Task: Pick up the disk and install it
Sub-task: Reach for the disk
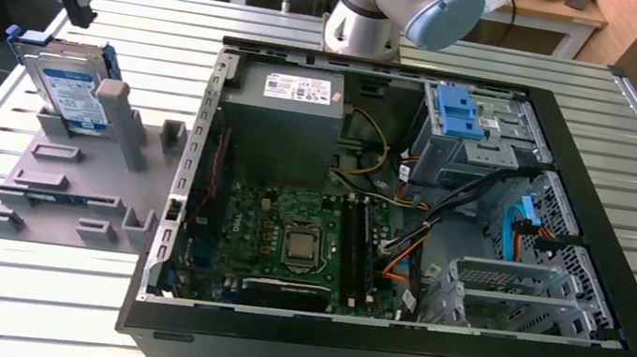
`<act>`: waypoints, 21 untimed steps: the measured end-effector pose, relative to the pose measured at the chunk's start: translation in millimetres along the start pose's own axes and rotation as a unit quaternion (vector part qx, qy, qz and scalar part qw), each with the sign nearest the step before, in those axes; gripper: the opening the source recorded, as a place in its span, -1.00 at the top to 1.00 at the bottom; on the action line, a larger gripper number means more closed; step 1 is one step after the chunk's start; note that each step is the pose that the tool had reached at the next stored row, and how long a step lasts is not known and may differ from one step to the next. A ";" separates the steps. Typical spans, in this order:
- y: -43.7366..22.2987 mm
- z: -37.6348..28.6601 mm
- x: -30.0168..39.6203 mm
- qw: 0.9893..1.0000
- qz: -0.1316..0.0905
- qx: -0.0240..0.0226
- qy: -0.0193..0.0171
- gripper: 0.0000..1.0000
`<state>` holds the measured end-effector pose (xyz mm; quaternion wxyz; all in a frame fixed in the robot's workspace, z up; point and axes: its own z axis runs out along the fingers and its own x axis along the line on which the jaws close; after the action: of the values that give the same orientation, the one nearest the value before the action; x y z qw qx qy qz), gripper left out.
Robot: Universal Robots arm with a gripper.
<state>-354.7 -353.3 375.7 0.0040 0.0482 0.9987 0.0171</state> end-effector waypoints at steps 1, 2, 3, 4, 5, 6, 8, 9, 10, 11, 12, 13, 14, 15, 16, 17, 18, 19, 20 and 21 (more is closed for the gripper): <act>0.0 0.4 0.9 1.000 0.000 0.000 0.000 0.79; 0.0 0.7 1.6 1.000 0.000 0.000 0.000 0.79; 0.1 1.0 2.3 1.000 0.000 0.001 0.000 0.79; 0.1 1.3 3.1 1.000 0.000 0.001 0.000 0.79; 0.2 1.6 3.8 1.000 0.000 0.001 0.000 0.79; 0.3 1.8 4.5 1.000 0.000 0.001 0.001 0.79; 0.6 2.2 5.8 1.000 0.000 0.001 0.002 0.79; 0.7 2.4 6.5 1.000 0.000 0.002 0.002 0.79; 0.8 2.5 7.3 1.000 0.000 0.002 0.002 0.79; 0.8 2.7 8.1 1.000 0.000 0.002 0.003 0.79; 0.8 2.9 8.9 1.000 0.000 0.002 0.003 0.79; 0.8 3.1 9.7 1.000 0.000 0.002 0.003 0.79; 0.8 3.3 10.5 1.000 0.000 0.002 0.003 0.79; 0.8 3.4 11.4 1.000 0.000 0.002 0.003 0.79; 0.8 3.6 12.4 1.000 0.000 0.002 0.003 0.79; 0.8 3.7 13.4 1.000 0.000 0.002 0.004 0.79; 0.8 3.8 14.4 1.000 0.000 0.002 0.004 0.79; 0.8 4.0 15.3 1.000 0.000 0.002 0.004 0.79; 0.8 4.1 16.3 1.000 0.000 0.002 0.004 0.79; 0.8 4.2 17.3 1.000 0.000 0.002 0.004 0.79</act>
<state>-371.8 -350.6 371.5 0.0000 0.0484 0.9987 0.0156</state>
